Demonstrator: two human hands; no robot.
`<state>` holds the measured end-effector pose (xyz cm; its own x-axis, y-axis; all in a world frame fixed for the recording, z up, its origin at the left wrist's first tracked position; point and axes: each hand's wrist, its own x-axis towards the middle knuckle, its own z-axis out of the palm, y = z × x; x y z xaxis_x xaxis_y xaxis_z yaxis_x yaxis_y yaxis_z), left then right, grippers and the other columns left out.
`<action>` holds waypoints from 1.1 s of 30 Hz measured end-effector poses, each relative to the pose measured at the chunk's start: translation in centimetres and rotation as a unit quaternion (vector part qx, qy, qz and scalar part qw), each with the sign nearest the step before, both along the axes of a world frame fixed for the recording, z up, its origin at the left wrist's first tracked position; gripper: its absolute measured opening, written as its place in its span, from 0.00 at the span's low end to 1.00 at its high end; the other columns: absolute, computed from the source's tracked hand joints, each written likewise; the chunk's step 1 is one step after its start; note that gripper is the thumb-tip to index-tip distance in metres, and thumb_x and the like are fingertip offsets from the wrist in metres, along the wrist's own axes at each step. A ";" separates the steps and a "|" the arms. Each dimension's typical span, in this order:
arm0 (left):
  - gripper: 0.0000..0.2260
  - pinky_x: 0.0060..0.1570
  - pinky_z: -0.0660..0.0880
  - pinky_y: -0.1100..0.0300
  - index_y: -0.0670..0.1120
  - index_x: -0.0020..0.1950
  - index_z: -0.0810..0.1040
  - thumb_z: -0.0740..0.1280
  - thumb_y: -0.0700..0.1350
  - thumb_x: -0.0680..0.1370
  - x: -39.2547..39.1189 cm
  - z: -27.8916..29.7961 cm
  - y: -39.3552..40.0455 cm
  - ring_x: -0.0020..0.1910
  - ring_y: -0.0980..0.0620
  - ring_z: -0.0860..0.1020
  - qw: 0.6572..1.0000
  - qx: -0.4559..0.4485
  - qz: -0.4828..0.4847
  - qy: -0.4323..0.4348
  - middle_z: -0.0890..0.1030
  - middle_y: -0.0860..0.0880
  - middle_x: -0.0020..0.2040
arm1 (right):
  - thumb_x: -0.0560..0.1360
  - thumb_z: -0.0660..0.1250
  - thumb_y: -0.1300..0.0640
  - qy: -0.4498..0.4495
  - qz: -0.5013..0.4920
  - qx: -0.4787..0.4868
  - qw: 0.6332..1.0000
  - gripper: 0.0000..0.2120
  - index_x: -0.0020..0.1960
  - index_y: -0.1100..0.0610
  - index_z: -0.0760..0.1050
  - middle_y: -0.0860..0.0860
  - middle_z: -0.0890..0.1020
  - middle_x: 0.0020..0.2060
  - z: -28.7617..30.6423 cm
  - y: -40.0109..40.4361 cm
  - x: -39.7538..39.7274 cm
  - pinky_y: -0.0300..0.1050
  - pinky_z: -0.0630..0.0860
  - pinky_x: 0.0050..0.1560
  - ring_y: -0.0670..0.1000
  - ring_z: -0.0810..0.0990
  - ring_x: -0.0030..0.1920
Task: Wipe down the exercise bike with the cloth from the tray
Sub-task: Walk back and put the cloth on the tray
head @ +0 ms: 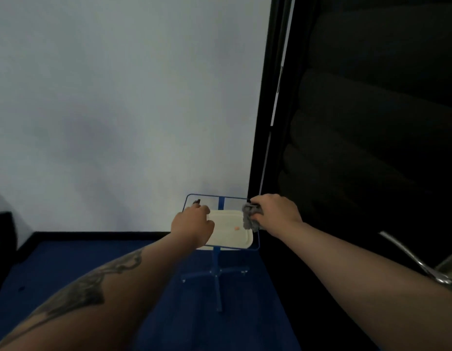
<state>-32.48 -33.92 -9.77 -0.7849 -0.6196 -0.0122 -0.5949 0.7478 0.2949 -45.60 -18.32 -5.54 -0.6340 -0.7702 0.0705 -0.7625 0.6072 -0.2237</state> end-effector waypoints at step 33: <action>0.18 0.56 0.69 0.54 0.50 0.67 0.71 0.59 0.48 0.77 -10.2 -27.4 -21.6 0.60 0.48 0.73 0.956 0.228 0.030 -0.182 0.73 0.50 0.66 | 0.79 0.57 0.58 -0.224 -0.012 0.246 0.943 0.17 0.67 0.55 0.67 0.54 0.71 0.66 -32.9 -24.4 -14.7 0.46 0.72 0.57 0.53 0.71 0.61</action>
